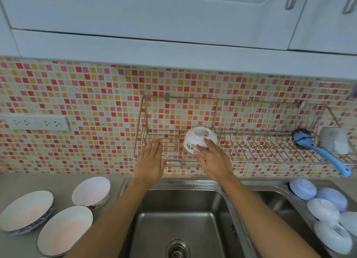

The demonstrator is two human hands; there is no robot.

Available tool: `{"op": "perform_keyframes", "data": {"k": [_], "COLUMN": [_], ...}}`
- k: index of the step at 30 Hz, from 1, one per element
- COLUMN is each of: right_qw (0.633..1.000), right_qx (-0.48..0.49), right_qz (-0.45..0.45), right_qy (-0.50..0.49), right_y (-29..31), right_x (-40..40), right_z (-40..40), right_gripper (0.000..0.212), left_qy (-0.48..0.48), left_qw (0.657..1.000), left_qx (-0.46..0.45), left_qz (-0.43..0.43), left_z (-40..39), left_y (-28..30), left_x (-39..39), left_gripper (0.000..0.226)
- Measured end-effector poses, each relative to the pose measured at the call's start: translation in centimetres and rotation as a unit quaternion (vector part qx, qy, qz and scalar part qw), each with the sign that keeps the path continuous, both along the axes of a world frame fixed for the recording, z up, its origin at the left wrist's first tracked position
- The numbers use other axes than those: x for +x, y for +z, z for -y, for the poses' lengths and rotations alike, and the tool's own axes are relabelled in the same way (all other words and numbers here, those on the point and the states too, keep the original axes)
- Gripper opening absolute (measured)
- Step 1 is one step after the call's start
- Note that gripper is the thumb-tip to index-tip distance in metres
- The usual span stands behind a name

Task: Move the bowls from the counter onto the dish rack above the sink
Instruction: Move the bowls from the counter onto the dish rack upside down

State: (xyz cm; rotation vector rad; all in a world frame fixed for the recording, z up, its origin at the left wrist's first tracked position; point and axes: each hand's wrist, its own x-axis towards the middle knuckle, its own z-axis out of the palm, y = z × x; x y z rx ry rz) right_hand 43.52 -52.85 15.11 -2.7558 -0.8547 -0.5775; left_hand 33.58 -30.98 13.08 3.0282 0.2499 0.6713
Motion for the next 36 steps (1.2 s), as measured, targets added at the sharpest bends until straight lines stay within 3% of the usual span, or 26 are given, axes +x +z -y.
{"op": "perform_keyframes", "data": {"k": [3,11,16,18,27,36], "right_qw": [0.998,0.995,0.991,0.983,0.938,0.876], "right_qx": [-0.048,-0.052,0.069,0.134,0.208,0.093], "right_qz": [-0.029,-0.08,-0.113,-0.113,-0.151,-0.3], "right_qy": [0.006,0.009,0.019,0.056,0.232,0.366], "right_y": [-0.1,0.4,1.4,1.2,-1.0,-6.3], "right_x": [0.4,0.4,-1.7,-3.3,-15.3,-28.8], "right_z": [-0.1,-0.1,-1.0,-2.2,-14.1,-28.1], "right_gripper": [0.068,0.056,0.051,0.05,0.057,0.063], "left_qy": [0.004,0.021,-0.021,-0.008,0.129,0.332], "left_qw": [1.0,0.999,0.987,0.986,0.976,0.915], "left_qx": [0.008,-0.037,-0.157,-0.165,-0.174,-0.226], "left_qz": [-0.003,-0.028,-0.032,-0.002,0.039,0.044], "left_z": [0.0,0.5,0.4,-0.1,-7.8,-18.0], "left_y": [0.0,0.0,2.5,3.3,0.6,-4.5], "left_x": [-0.1,-0.6,-3.0,-5.5,-20.8,-36.0], "left_gripper": [0.064,0.066,0.057,0.054,0.051,0.049]}}
